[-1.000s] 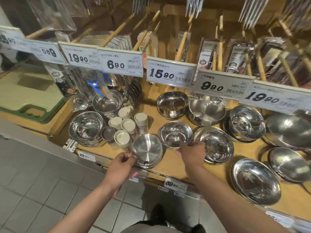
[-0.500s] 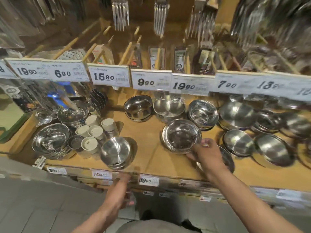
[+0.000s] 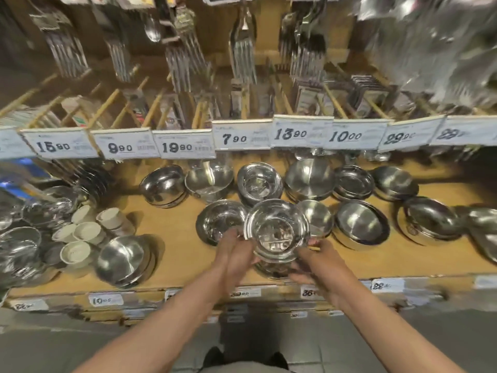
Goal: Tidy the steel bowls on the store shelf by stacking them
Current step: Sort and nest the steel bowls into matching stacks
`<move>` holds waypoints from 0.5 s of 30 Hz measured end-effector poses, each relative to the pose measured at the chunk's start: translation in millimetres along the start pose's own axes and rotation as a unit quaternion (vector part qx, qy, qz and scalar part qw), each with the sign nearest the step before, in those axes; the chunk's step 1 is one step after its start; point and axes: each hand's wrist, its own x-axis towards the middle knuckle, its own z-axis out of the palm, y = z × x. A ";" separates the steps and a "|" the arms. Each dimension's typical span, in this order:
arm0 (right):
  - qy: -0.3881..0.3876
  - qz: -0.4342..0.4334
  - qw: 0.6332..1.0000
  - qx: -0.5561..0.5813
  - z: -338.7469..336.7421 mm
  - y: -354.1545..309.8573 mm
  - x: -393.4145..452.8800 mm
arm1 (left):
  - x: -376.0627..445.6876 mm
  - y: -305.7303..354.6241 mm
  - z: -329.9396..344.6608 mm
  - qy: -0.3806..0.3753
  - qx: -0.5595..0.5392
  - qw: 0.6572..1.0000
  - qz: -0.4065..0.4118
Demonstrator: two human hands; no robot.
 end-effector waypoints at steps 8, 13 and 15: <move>-0.022 -0.014 0.997 -0.078 -40.2 1.4 31.8 | 47.6 0.2 -0.6 0.039 0.297 0.952 0.066; 0.032 -0.018 0.993 -0.115 -33.9 15.3 49.8 | 49.6 -14.4 9.1 0.121 0.286 0.947 0.082; 0.054 -0.004 0.992 -0.115 -30.5 21.3 52.7 | 40.9 -29.1 9.0 0.136 0.303 0.941 0.069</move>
